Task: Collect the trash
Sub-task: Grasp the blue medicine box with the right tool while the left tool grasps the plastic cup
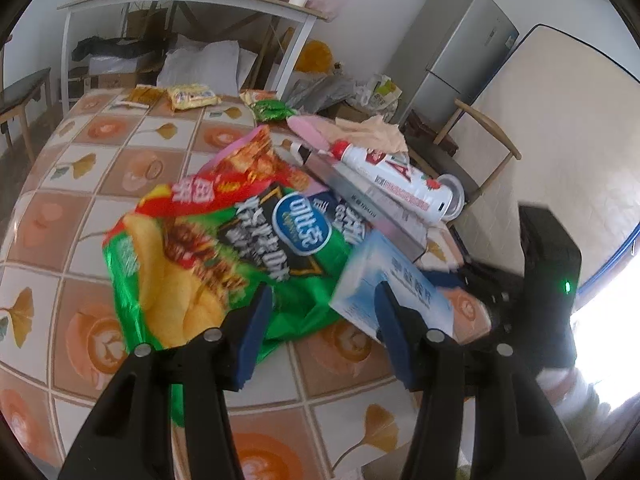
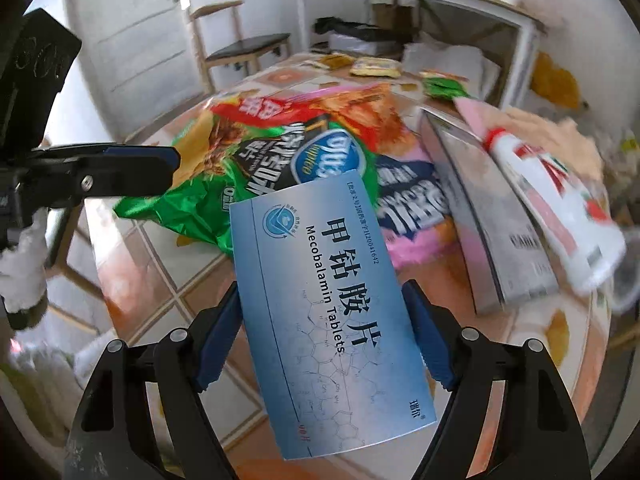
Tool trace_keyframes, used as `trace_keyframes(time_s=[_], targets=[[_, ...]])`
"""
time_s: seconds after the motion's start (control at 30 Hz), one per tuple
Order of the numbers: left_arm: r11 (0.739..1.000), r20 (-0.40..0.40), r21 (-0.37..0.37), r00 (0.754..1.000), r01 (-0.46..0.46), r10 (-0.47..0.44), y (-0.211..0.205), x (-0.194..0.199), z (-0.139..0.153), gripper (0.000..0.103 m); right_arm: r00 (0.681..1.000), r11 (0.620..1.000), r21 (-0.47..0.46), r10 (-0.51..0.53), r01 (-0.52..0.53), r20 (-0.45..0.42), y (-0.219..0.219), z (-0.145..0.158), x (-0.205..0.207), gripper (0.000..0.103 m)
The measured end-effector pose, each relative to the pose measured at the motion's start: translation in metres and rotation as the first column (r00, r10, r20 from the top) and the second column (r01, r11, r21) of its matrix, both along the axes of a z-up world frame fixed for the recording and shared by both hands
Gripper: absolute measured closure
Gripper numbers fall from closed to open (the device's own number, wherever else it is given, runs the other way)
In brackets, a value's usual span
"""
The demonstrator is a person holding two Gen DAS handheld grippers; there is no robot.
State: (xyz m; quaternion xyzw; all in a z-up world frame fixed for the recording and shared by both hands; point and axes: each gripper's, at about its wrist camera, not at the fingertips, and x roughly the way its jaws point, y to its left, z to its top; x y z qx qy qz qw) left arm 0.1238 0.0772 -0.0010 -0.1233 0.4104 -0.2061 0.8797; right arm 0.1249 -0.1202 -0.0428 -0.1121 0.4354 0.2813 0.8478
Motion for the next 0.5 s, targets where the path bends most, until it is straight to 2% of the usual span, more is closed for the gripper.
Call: trace_keyframes(time_s=[0.13,0.27,0.33,0.43,0.5], targets=[[1.0,0.018,0.002,1.0,0.025,-0.025,-0.015,0.01,0.016,0.051,0.992,0.991,0.048,-0.121,0.122,-0.021,-0.027,0.004,-0.013,0.029],[0.998,0.021,0.032,0.998,0.059,-0.06,-0.036,0.032,0.039,0.051,0.963,0.96,0.085,-0.266,0.269,-0.046,-0.063,0.008,-0.024,0.029],[0.996,0.03,0.024,0.996,0.081,-0.082,-0.046,0.049,0.055,0.045,0.949,0.945,0.092,-0.309,0.313,-0.056,-0.076,0.007,-0.027,0.029],[0.991,0.026,0.033,0.991,0.127,-0.128,-0.063,0.075,0.072,0.042,0.929,0.924,0.098,-0.366,0.37,-0.06,-0.092,0.007,-0.036,0.029],[0.987,0.031,0.076,0.989,0.14,-0.143,-0.08,0.096,0.081,0.04,0.916,0.911,0.096,-0.398,0.402,-0.055,-0.102,0.006,-0.04,0.029]])
